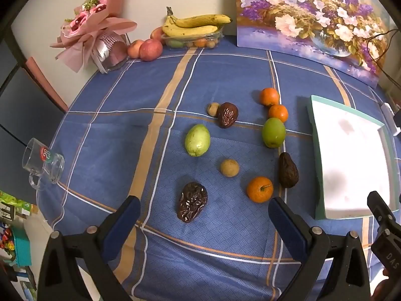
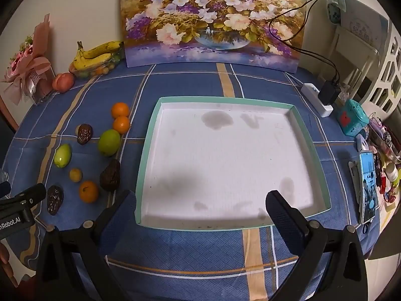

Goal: Organize fruits

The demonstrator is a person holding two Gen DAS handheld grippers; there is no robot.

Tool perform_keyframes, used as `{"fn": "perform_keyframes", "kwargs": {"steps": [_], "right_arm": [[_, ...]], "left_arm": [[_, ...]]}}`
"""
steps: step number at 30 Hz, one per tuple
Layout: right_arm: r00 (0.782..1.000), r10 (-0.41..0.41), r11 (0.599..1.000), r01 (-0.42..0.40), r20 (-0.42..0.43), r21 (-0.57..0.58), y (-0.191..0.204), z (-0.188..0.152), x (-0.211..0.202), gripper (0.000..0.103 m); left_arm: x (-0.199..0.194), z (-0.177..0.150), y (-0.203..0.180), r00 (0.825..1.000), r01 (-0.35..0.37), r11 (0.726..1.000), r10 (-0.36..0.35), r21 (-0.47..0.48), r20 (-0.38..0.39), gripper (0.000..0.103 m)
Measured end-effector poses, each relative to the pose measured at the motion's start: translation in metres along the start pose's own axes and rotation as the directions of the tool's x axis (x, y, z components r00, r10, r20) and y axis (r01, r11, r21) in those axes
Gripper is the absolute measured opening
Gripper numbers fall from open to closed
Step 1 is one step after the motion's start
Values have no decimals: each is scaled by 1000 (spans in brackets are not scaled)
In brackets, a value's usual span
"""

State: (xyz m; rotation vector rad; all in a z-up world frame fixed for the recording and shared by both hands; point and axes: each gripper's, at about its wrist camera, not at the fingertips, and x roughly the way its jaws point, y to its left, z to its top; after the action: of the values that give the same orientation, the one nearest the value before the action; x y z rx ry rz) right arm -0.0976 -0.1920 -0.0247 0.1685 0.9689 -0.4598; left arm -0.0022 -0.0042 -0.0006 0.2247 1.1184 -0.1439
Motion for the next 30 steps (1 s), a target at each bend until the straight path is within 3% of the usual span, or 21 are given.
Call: {"fn": "perform_keyframes", "kwargs": {"steps": [30], "right_arm": [[1000, 0, 1000, 0, -5, -1, -1, -1, 2, 103]], "left_arm": [[1, -1, -1, 1000, 0, 1000, 0, 0, 0, 103]]}}
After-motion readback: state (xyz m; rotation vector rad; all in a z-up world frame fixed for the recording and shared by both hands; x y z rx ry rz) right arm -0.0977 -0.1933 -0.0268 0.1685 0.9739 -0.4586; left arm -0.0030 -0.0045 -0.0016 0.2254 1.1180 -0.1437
